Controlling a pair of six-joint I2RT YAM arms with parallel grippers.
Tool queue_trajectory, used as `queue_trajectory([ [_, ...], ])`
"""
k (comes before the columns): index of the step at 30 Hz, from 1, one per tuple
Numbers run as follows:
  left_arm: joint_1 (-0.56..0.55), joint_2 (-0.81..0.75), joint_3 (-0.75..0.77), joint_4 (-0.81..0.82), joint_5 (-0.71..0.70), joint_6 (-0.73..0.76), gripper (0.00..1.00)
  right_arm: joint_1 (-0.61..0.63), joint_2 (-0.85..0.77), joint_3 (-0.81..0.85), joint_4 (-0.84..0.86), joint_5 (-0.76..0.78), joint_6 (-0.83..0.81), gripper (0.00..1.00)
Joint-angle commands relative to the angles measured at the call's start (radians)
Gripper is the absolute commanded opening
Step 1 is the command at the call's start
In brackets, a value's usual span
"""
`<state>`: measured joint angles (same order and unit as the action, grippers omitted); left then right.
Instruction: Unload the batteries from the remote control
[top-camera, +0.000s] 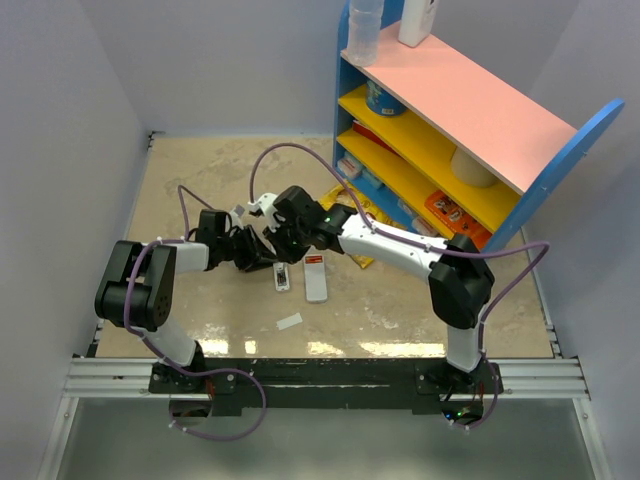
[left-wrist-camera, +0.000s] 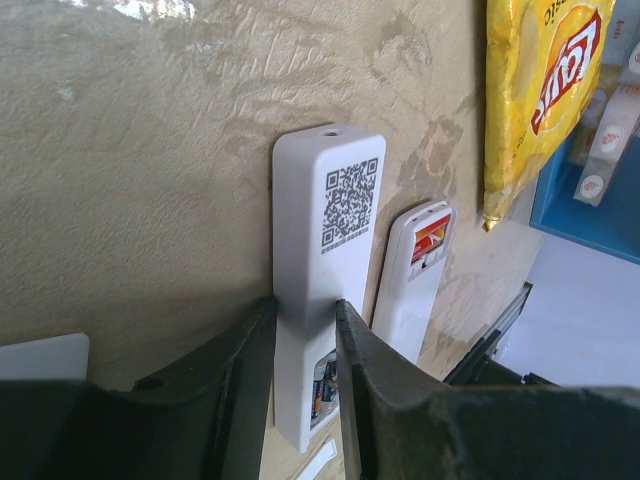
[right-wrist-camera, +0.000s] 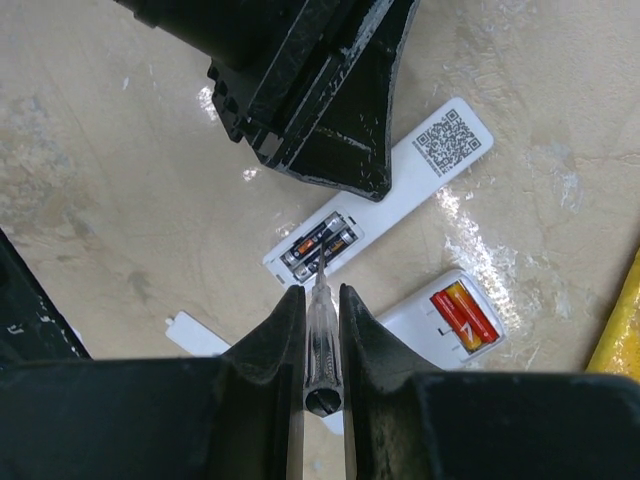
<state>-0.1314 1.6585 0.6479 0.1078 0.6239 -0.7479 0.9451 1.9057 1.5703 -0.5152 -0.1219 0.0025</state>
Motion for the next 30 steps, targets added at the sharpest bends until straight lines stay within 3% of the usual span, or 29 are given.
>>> queue_trajectory([
  [1, -0.017, -0.019, -0.01, -0.002, -0.007, 0.002, 0.35, 0.034, 0.096, -0.01, 0.061, 0.07, 0.053, 0.0],
  [12, -0.019, -0.006, -0.031, 0.007, -0.016, -0.005, 0.33, 0.077, 0.139, -0.022, 0.043, 0.153, 0.114, 0.0],
  [30, -0.019, -0.003, -0.037, -0.014, -0.039, 0.005, 0.31, -0.068, -0.145, -0.521, 0.469, 0.056, 0.261, 0.0],
])
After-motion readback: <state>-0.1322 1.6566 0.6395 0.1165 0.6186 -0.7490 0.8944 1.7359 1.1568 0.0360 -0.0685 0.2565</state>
